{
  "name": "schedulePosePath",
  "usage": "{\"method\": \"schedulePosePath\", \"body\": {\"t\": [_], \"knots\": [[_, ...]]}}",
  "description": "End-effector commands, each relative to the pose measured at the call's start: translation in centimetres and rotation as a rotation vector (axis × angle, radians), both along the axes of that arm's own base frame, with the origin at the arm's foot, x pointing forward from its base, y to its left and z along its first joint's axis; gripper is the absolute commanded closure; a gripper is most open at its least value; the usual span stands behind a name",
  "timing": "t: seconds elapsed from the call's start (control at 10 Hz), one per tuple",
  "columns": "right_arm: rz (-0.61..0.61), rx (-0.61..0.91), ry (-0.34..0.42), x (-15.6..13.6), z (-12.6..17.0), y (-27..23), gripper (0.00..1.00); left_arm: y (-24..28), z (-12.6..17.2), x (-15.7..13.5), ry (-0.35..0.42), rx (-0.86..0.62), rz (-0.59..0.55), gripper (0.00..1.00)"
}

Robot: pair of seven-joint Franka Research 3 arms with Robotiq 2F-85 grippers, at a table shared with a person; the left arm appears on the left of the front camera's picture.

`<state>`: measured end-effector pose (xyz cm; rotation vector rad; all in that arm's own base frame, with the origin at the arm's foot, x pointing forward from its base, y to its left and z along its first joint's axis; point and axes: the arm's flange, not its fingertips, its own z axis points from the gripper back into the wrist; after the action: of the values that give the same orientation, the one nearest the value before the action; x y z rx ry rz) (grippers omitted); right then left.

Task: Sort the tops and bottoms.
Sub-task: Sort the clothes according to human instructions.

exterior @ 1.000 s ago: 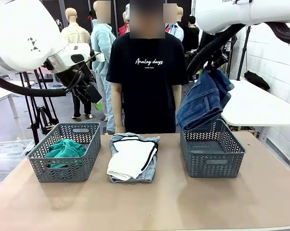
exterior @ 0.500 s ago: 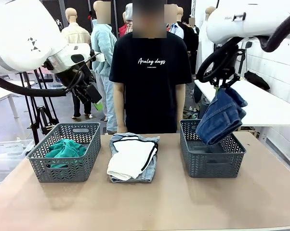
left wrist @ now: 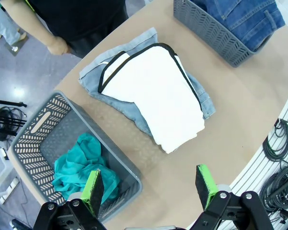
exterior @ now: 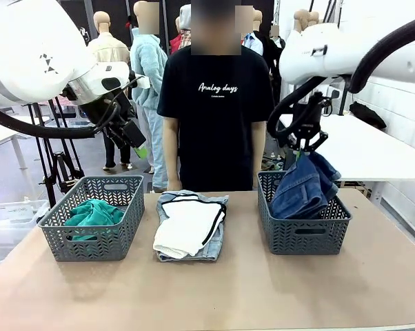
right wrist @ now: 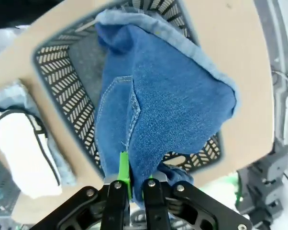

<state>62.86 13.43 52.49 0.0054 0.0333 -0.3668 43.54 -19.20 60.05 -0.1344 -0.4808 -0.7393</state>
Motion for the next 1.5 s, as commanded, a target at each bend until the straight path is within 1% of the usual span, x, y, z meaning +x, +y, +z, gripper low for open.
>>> {"method": "schedulePosePath", "body": {"t": [0.0, 0.2, 0.4, 0.5, 0.6, 0.8, 1.0, 1.1, 1.3, 1.4], "knots": [[0.021, -0.049, -0.007, 0.9, -0.2, 0.1, 1.00, 0.0, 0.1, 0.0, -0.007, 0.005, 0.006, 0.00], [0.002, -0.114, -0.037, 1.3, -1.7, 0.4, 1.00, 0.0, 0.1, 0.0, -0.007, 0.005, 0.006, 0.00], [-0.022, -0.102, -0.074, 1.4, -4.0, 0.7, 1.00, 0.0, 0.1, 0.0, -0.007, 0.005, 0.006, 0.00], [-0.027, -0.094, -0.118, 1.1, -4.7, 1.2, 1.00, 0.0, 0.1, 0.0, -0.007, 0.005, 0.006, 0.00], [-0.035, -0.076, -0.139, 1.1, -5.0, 1.6, 1.00, 0.0, 0.1, 0.0, -0.007, 0.005, 0.006, 0.00], [-0.027, -0.066, -0.158, 0.6, -5.8, 2.6, 1.00, 0.0, 0.1, 0.0, -0.007, 0.005, 0.006, 0.00], [-0.010, -0.086, -0.164, 0.1, -7.3, 3.3, 1.00, 0.0, 0.1, 0.0, -0.007, 0.005, 0.006, 0.00], [-0.012, -0.073, -0.151, 0.1, -7.6, 3.3, 0.89, 0.0, 0.1, 0.0, -0.007, 0.005, 0.006, 0.00], [-0.003, -0.059, -0.156, -0.3, -6.6, 3.4, 0.50, 0.0, 0.1, 0.0, -0.007, 0.005, 0.006, 0.00], [-0.007, -0.046, -0.169, -0.8, -5.3, 3.4, 0.31, 0.0, 0.1, 0.0, -0.007, 0.005, 0.006, 0.00]]}}
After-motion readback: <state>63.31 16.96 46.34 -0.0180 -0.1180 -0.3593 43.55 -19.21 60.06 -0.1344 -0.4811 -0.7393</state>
